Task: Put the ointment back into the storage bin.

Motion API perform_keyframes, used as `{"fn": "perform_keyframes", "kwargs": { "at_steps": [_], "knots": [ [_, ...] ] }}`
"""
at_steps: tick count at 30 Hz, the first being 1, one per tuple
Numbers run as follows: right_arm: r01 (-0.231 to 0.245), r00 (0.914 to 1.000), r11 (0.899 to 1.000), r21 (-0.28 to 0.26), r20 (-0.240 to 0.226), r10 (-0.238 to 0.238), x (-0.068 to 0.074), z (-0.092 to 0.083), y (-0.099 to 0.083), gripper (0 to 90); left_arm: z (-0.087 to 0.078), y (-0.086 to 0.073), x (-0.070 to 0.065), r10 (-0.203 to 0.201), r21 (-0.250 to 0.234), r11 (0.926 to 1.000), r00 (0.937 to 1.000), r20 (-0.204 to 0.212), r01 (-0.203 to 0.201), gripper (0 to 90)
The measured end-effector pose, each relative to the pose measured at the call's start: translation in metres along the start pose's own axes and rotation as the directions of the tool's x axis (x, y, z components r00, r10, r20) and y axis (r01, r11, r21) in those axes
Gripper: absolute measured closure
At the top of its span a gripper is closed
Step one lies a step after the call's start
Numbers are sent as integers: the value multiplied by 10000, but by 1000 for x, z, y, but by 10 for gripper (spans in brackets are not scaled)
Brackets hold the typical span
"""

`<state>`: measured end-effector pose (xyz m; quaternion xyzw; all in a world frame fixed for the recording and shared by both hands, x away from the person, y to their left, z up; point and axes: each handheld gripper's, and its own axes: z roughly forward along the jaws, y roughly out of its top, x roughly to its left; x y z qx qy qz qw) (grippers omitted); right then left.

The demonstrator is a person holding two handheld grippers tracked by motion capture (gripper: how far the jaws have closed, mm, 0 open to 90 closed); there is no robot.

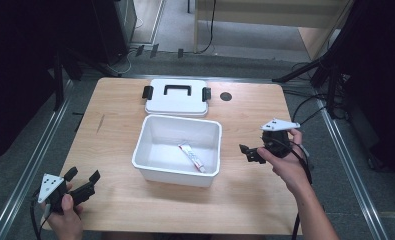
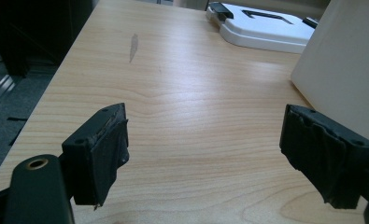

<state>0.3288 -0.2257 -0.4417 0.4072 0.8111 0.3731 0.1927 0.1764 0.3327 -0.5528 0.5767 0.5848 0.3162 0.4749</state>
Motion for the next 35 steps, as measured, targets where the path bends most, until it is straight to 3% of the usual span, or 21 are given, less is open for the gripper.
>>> {"fn": "perform_keyframes", "kwargs": {
  "at_steps": [10,11,12,18,22,26,29,32,35],
  "knots": [
    [-1171,9905,9906,-707,644,1216,-22,-2,-76,0,0,0,0,58,37,10000,10000,-2,-58,165],
    [-1171,9905,9906,-707,644,1216,-22,-2,-76,0,0,0,0,58,37,10000,10000,-2,-58,165],
    [-1351,9869,9867,-903,764,1421,-26,-6,-94,0,0,0,0,55,38,10000,10000,-2,-55,165],
    [-1977,9713,9716,-1299,1075,2121,-36,-20,-140,0,0,0,-1,89,65,9999,10000,-8,-89,165],
    [-2266,9588,9615,-1555,1380,2483,-41,-33,-165,0,1,1,1,-215,109,9997,9997,114,214,164],
    [-2556,9442,9453,-2026,1579,2891,-44,-45,-176,5,2,1,2,-259,172,9995,9996,95,258,163],
    [-2665,9383,9332,-2411,1568,3084,-44,-48,-178,6,2,1,2,-297,143,9995,9995,87,296,163],
    [-2542,9399,9350,-2475,1647,2991,-43,-47,-177,6,2,1,3,-391,141,9991,9992,41,390,163],
    [-2459,9418,9371,-2478,1676,2914,-41,-45,-175,6,5,2,6,-1153,492,9921,9933,-60,1155,160]
  ]
}}
